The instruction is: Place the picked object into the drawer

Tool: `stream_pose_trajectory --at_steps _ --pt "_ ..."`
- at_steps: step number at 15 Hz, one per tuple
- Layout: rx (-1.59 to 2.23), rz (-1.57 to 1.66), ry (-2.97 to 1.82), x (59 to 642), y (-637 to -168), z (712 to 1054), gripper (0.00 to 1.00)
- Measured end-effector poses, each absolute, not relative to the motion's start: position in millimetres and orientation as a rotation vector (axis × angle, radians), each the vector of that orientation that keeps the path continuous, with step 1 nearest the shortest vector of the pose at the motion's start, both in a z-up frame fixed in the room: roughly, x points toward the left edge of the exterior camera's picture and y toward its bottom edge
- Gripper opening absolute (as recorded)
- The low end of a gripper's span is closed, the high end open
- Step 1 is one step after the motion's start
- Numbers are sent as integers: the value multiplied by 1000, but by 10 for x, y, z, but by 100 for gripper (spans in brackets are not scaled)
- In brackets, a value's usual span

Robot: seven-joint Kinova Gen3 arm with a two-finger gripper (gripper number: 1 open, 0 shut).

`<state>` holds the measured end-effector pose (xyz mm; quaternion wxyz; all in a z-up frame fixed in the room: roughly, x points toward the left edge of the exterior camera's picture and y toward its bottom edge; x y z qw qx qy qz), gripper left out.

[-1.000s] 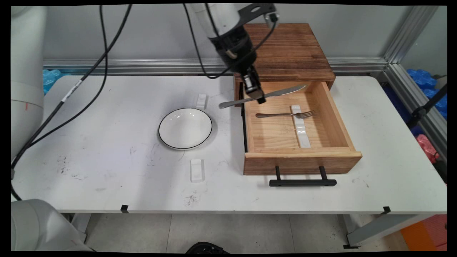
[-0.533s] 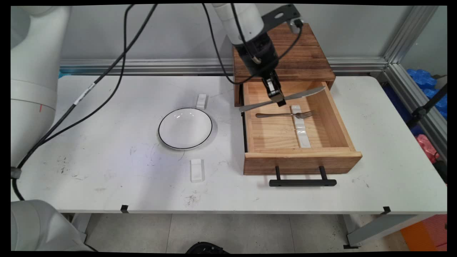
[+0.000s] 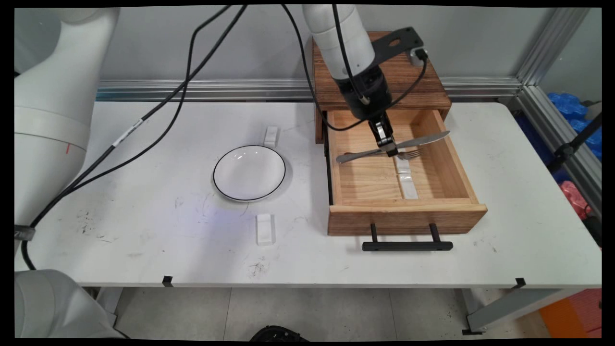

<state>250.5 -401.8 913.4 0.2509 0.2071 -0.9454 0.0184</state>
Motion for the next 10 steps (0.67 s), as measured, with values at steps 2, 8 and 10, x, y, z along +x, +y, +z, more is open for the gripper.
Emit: stream_pose_trajectory --at_steps 2,8,10 --pt "560 49 -2576 2468 -4022 9084 0" --pt "551 55 -2577 2355 -4067 8961 0" --pt "549 55 -2577 2307 -4085 8902 0"
